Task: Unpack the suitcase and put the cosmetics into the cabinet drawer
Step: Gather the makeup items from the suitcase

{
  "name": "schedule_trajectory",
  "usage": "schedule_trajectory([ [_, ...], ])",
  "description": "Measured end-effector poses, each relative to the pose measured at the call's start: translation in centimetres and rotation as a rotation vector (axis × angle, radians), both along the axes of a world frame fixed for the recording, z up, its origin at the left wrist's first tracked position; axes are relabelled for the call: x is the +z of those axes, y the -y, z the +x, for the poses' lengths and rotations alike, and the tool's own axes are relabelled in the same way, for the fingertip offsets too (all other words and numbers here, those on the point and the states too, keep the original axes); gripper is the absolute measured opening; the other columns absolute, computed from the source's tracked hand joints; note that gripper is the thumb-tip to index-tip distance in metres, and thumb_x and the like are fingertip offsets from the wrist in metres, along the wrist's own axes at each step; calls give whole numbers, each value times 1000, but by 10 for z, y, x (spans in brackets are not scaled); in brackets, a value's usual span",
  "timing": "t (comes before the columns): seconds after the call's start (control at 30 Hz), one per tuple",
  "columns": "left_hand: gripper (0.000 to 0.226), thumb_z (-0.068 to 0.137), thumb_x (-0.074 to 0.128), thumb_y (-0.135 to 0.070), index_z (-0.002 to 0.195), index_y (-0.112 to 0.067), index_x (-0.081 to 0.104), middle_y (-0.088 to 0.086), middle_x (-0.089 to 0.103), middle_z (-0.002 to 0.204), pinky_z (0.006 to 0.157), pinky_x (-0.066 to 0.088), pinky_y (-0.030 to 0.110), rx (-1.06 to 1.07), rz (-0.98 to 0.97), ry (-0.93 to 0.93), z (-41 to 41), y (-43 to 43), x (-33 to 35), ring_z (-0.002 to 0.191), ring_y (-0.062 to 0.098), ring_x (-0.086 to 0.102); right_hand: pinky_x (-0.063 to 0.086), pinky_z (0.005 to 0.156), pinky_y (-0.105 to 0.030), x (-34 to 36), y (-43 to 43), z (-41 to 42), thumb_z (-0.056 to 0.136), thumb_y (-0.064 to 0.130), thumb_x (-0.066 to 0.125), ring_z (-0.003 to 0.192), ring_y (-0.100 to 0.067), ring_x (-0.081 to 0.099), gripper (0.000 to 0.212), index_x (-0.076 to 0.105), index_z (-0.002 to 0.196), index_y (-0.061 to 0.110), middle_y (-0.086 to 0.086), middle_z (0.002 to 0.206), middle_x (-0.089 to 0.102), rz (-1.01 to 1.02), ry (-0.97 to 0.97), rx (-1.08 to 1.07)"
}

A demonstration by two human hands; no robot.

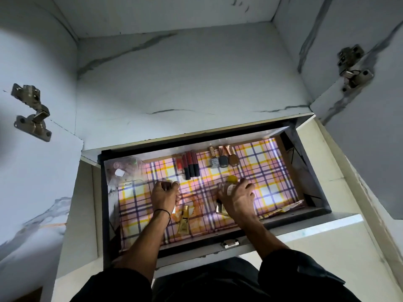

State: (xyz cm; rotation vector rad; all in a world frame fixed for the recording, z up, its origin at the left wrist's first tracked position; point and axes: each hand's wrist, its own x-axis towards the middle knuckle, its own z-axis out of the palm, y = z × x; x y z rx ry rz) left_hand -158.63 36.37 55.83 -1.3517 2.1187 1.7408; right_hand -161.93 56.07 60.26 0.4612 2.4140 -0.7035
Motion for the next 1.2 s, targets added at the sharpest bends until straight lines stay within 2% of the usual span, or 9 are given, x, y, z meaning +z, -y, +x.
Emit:
schedule_trajectory([
  [0.1, 16, 90, 69, -21, 92, -10, 57, 21, 68, 88, 60, 52, 37, -4, 12, 38, 17, 2, 1, 65, 32, 62, 38, 112, -46, 3, 13, 1, 90, 56, 65, 130, -36, 33, 87, 17, 141, 5, -21, 138, 25, 86, 15, 239],
  [0.23, 20, 90, 68, -19, 101, -7, 57, 14, 66, 90, 58, 53, 31, -39, 48, 86, 35, 9, 4, 70, 25, 64, 45, 105, -49, -7, 25, 5, 78, 29, 83, 130, -41, 38, 99, 12, 145, 12, -17, 136, 28, 3, 30, 243],
  [0.4, 21, 89, 67, -18, 105, -7, 58, 13, 66, 97, 72, 56, 39, -86, 34, 157, 48, 23, 5, 85, 28, 65, 55, 87, -41, -13, 37, 7, 82, 27, 78, 110, -33, 60, 69, 34, 133, 13, -10, 129, 46, -61, -3, 386],
  [0.57, 20, 89, 67, -15, 104, -9, 56, 13, 62, 99, 79, 53, 42, -76, 85, 173, 60, 36, 8, 91, 31, 61, 45, 48, -9, -18, 39, 9, 87, 19, 75, 70, -5, 59, 35, 51, 112, 15, 6, 90, 62, -298, 37, 268],
  [0.73, 19, 91, 67, -16, 106, -12, 56, 7, 58, 98, 82, 47, 33, -84, 35, 168, 65, 46, 11, 93, 26, 55, 50, 73, -15, -26, 46, 14, 85, 10, 76, 96, -15, 60, 34, 54, 98, 33, -2, 109, 62, -498, 109, 202],
  [0.83, 24, 90, 67, -17, 111, -13, 56, 11, 59, 110, 95, 49, 43, -154, 130, 187, 69, 48, 14, 103, 29, 56, 48, 67, -15, -26, 57, 19, 87, 13, 74, 89, -13, 59, 32, 54, 110, 23, 2, 102, 61, -466, 83, 187],
  [0.97, 26, 91, 66, -18, 115, -11, 59, 16, 62, 112, 92, 52, 47, -259, 282, 145, 65, 36, 23, 105, 34, 60, 39, 46, -18, -23, 69, 26, 92, 20, 67, 70, -10, 57, 28, 47, 111, 17, 2, 89, 60, -308, 18, 70],
  [1.1, 21, 93, 64, -18, 111, -7, 60, 16, 64, 110, 87, 53, 41, -222, 268, 102, 56, 27, 23, 105, 33, 61, 41, 57, -25, -28, 65, 31, 91, 26, 67, 82, -20, 61, 28, 48, 109, 16, -4, 101, 63, -258, 17, 73],
  [1.2, 14, 93, 64, -18, 103, -10, 58, 11, 63, 102, 82, 49, 37, -169, 166, 94, 57, 29, 20, 98, 30, 61, 50, 58, -30, -24, 59, 35, 82, 50, 69, 84, -21, 64, 46, 47, 108, 19, -7, 103, 64, -361, -76, -38],
])
